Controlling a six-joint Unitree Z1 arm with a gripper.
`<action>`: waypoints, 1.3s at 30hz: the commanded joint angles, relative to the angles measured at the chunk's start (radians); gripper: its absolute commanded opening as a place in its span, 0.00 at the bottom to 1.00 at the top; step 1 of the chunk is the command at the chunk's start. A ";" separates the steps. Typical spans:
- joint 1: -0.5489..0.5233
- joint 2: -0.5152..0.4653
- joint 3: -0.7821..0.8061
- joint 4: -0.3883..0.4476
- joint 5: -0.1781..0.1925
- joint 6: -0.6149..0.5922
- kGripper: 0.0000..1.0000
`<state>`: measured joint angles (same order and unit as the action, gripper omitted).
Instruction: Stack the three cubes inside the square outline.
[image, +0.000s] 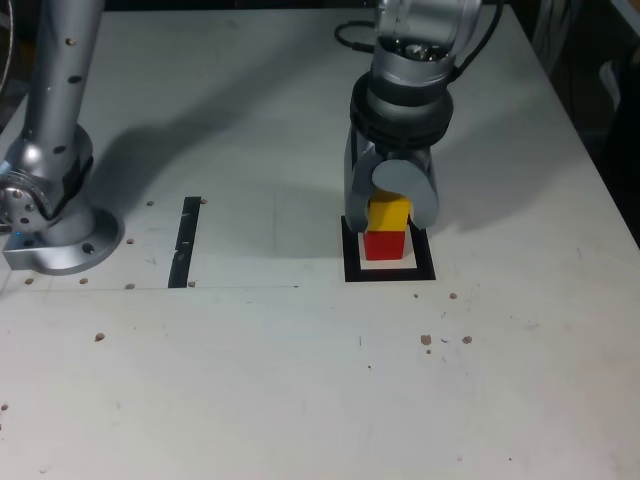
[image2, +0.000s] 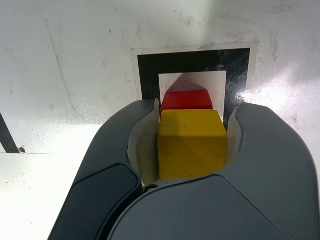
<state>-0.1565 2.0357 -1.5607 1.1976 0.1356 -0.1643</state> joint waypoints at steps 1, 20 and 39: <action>0.002 0.006 0.002 -0.002 -0.005 0.002 0.28; 0.015 0.021 0.013 -0.001 -0.027 0.021 0.51; 0.023 -0.007 0.018 0.022 -0.028 0.022 0.97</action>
<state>-0.1358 2.0534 -1.5434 1.2060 0.1062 -0.1421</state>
